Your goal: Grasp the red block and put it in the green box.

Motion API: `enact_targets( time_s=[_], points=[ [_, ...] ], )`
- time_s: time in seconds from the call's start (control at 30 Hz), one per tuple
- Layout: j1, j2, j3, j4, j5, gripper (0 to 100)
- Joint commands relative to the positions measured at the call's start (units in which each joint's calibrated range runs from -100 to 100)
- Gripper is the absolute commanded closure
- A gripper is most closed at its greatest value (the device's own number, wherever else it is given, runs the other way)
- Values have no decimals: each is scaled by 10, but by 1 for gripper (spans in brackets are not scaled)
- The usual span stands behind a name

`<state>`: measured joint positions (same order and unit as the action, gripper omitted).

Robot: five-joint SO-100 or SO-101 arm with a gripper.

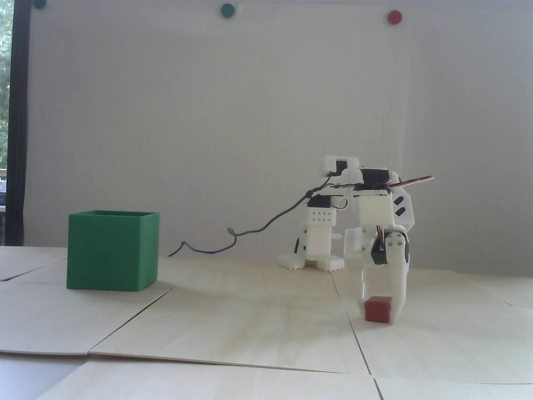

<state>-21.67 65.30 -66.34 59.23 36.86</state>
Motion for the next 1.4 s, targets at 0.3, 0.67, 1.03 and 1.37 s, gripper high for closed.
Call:
enact_targets(
  time_s=[0.3, 0.67, 1.03, 1.37],
  points=[
    [160, -477, 129, 93, 4, 98],
    [412, -600, 289, 91, 5, 98],
    [551, -496, 287, -108, 5, 98],
    [515, -413, 182, -99, 5, 98]
  ],
)
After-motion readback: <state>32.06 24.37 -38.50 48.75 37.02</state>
